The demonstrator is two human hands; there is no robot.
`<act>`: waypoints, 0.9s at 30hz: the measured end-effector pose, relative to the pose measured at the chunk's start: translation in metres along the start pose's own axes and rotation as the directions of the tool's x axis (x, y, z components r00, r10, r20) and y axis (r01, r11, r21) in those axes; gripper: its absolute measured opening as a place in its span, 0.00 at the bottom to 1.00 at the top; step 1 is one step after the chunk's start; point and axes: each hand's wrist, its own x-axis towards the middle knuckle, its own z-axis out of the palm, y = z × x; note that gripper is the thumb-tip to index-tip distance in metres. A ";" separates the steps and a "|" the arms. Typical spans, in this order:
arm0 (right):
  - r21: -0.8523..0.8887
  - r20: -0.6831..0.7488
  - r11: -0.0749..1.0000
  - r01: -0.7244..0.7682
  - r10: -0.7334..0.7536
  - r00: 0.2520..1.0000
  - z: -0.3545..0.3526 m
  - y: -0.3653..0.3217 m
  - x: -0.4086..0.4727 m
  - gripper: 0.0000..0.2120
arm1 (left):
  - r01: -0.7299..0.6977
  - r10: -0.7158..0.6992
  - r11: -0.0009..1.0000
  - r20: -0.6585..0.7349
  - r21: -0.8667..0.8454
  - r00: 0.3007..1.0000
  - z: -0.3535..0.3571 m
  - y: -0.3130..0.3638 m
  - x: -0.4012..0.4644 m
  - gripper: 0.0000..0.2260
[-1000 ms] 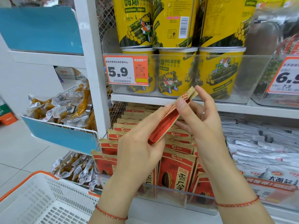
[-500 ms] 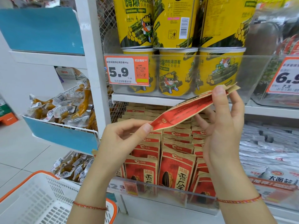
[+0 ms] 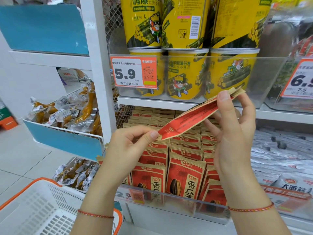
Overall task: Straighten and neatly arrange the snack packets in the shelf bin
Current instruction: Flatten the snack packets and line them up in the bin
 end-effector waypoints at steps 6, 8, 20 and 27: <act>-0.157 0.008 0.987 0.041 -0.040 0.999 -0.002 -0.003 0.001 0.44 | -0.028 0.021 0.997 0.093 0.075 0.995 0.010 0.007 -0.005 0.16; -0.277 0.034 0.959 0.065 -0.057 0.998 -0.001 -0.003 -0.001 0.44 | -0.082 0.067 0.979 0.088 0.187 0.994 0.020 0.006 -0.005 0.22; -0.396 0.373 0.910 0.122 0.038 0.927 -0.017 -0.032 0.008 0.11 | 0.124 -0.075 0.981 0.296 -0.151 0.952 0.034 0.019 -0.007 0.12; -0.608 0.441 0.788 0.092 0.239 0.865 -0.031 -0.027 0.017 0.06 | 0.204 -0.245 0.968 0.387 0.145 0.889 0.024 0.008 -0.003 0.14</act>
